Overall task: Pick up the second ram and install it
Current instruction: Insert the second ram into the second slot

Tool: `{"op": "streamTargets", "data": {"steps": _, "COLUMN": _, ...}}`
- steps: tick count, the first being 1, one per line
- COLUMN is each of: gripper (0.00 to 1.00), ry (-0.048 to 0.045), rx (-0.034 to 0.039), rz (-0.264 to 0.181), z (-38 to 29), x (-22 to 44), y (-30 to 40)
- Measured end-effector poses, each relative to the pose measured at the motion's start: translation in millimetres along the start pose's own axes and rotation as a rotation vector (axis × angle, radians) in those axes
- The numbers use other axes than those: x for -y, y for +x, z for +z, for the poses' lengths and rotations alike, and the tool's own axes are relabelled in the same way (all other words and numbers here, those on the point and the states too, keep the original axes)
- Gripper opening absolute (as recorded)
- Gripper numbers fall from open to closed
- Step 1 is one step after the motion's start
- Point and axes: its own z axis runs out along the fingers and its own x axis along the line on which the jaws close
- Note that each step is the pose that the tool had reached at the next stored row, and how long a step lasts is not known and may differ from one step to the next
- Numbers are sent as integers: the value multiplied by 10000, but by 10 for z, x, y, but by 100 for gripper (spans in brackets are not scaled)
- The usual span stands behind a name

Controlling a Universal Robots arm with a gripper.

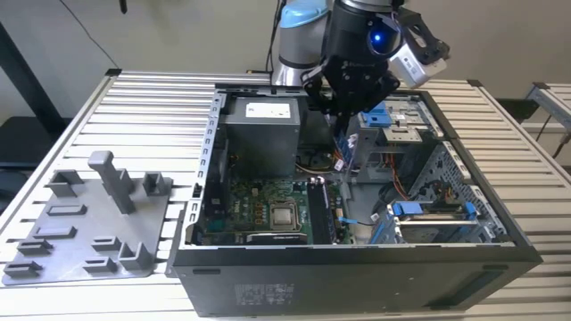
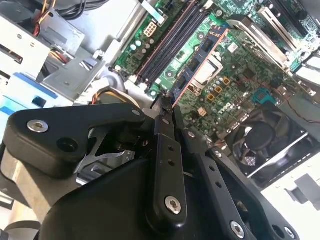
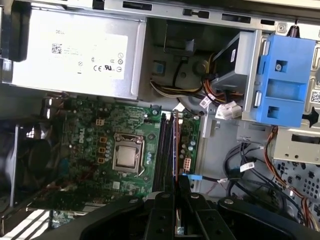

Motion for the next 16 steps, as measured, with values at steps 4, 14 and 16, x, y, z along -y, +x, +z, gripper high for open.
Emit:
{"op": "streamTargets", "data": {"steps": 4, "gripper": 14, "ry": 2, "rx": 0, "rz": 10, "z": 26, "x": -4, "y": 0}}
{"op": "streamTargets", "data": {"steps": 14, "gripper": 14, "ry": 0, "rx": -1, "rz": 50, "z": 133, "x": -10, "y": -1}}
{"op": "streamTargets", "data": {"steps": 16, "gripper": 14, "ry": 0, "rx": -1, "rz": 63, "z": 152, "x": -11, "y": -1}}
